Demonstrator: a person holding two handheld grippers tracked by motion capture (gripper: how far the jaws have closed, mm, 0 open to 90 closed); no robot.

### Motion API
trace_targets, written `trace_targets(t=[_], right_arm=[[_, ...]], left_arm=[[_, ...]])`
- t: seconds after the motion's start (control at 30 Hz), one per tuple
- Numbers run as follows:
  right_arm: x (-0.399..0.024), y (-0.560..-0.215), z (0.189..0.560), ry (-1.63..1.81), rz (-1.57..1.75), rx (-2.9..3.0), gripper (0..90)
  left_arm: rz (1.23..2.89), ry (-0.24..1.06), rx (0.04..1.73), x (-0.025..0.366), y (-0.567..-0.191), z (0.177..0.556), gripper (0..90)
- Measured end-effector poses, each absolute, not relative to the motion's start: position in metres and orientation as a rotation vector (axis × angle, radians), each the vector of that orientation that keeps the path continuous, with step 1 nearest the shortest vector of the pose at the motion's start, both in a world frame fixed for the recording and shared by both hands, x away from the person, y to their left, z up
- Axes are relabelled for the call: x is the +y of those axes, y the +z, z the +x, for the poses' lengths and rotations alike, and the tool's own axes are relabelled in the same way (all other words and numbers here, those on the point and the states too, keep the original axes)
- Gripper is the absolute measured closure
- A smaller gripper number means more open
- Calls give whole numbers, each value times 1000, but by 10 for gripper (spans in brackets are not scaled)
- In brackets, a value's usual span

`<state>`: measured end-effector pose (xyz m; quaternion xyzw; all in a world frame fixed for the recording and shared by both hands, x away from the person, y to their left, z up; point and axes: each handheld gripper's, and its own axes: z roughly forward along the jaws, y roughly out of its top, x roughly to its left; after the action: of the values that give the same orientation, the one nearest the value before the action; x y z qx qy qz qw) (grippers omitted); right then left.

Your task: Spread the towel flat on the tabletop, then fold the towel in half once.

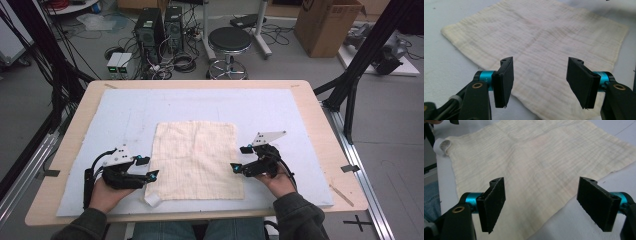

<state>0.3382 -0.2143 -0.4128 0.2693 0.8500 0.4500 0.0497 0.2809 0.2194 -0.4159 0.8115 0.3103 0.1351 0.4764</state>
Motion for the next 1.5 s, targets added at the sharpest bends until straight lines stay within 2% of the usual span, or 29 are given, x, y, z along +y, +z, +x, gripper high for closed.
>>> trace_targets(t=[0.47,0.93,1.5], right_arm=[[-207,-405,352,1413,823,2575,218],[-207,-395,370,1401,849,2582,219],[-215,-378,414,1337,928,2554,219]], left_arm=[[1980,333,777,221,-410,290,375],[1963,341,784,213,-395,317,377],[1934,334,842,214,-380,354,389]])
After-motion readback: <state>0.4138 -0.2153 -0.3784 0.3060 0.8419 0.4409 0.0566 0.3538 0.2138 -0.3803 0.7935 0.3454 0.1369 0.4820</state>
